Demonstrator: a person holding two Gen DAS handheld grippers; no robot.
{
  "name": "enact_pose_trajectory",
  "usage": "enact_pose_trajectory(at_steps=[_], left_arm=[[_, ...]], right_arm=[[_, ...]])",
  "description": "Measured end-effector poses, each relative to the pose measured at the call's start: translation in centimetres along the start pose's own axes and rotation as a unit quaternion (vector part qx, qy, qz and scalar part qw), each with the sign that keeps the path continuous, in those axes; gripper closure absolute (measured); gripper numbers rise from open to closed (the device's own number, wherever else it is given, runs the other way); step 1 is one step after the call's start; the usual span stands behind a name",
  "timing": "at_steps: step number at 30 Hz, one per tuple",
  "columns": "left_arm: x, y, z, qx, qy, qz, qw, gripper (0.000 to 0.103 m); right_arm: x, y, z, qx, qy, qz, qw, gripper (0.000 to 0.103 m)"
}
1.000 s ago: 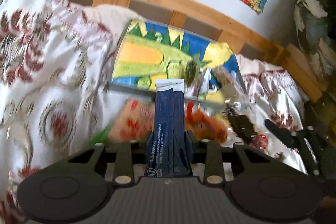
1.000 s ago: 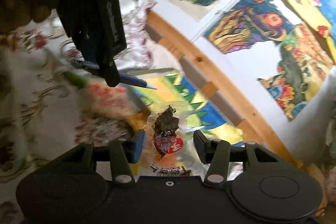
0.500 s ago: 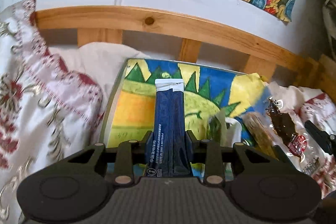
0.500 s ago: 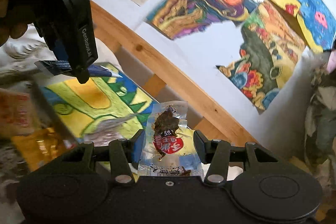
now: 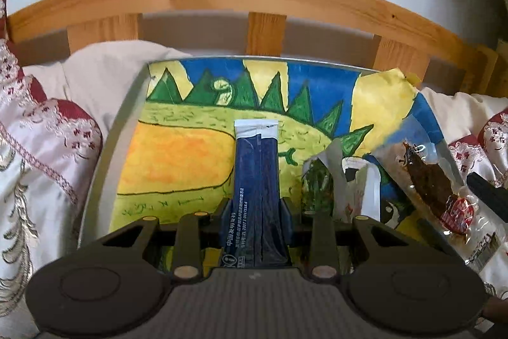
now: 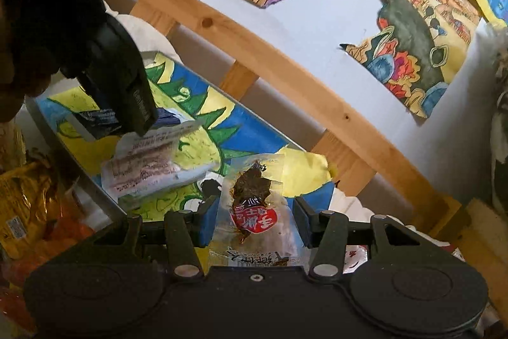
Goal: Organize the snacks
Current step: 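Carry the blue packet and the meat snack toward the tray with both grippers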
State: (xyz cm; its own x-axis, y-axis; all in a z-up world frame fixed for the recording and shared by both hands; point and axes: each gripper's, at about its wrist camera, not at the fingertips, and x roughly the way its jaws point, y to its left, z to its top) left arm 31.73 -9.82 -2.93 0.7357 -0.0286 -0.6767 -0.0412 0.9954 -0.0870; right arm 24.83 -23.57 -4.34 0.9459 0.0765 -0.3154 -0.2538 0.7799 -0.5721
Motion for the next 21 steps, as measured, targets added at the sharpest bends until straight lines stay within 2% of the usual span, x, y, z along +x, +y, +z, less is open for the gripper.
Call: enact_pose_trajectory(at_steps=[14, 17, 19, 21], left_arm=[[0.14, -0.48, 0.16, 0.006, -0.004, -0.002, 1.0, 0.063], [0.03, -0.33, 0.16, -0.001, -0.004, -0.004, 1.0, 0.059], [-0.1, -0.18, 0.15, -0.005, -0.006, -0.003, 1.0, 0.051], [-0.31, 0.06, 0.14, -0.009, -0.007, -0.004, 0.9999, 0.048]], right_arm=[[1.02, 0.82, -0.45, -0.009, 0.014, 0.016, 1.0, 0.05], [1.08, 0.88, -0.46, -0.011, 0.015, 0.017, 1.0, 0.041], [0.99, 0.9, -0.45, -0.01, 0.013, 0.017, 1.0, 0.031], [0.93, 0.81, -0.39, -0.006, 0.011, 0.017, 1.0, 0.028]])
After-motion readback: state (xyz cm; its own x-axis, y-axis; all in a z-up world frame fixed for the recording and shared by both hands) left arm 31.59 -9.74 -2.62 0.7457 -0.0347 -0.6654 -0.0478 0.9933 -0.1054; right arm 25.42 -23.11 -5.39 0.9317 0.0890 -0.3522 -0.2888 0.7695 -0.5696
